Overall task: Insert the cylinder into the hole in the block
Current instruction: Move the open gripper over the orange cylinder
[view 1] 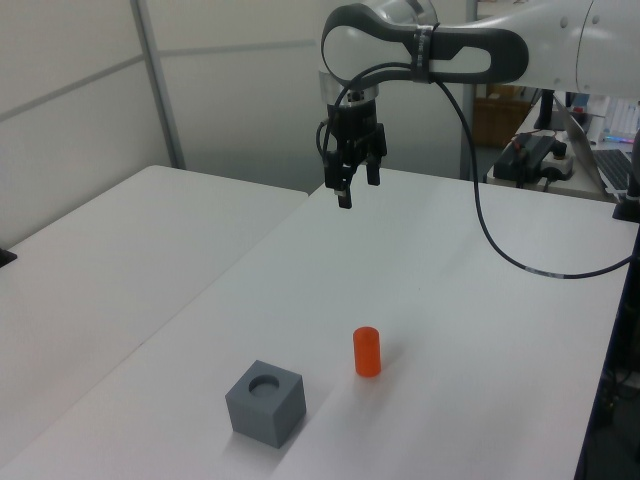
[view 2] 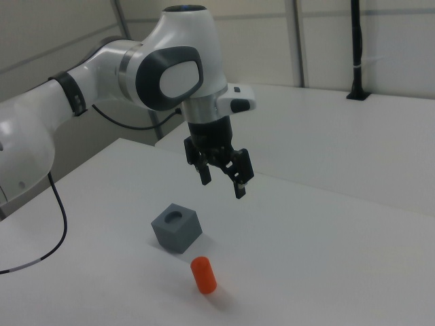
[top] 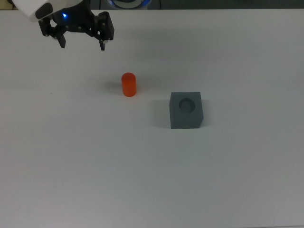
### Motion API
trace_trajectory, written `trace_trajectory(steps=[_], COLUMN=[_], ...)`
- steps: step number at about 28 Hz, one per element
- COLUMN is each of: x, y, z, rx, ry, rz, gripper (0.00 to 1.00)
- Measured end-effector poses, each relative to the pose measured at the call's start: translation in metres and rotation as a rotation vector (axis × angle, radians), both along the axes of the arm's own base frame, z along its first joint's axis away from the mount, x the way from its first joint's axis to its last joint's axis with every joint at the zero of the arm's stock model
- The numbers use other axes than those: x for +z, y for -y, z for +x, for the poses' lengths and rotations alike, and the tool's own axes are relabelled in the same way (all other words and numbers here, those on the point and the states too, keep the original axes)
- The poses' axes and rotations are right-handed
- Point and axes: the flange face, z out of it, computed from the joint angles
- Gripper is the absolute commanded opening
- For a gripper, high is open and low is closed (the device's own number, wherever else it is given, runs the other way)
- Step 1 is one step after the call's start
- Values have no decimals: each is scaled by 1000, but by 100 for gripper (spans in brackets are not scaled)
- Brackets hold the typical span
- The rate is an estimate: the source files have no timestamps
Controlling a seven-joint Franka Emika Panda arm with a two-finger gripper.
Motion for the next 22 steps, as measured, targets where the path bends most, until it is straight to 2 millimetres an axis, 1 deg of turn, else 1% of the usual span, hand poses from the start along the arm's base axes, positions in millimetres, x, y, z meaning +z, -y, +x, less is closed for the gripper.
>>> trace_trajectory(steps=[2, 4, 7, 14, 18, 22], x=[3, 3, 3, -1, -13, -33], y=[1, 1, -2, -9, -9, -14], z=[0, -1, -1, -2, -4, -8], rx=[22, 144, 240, 289, 296, 305], ry=[5, 1, -11, -29, -66, -130], rz=[-3, -11, -15, -10, -1, 15], gripper=[100, 100, 100, 100, 100, 100])
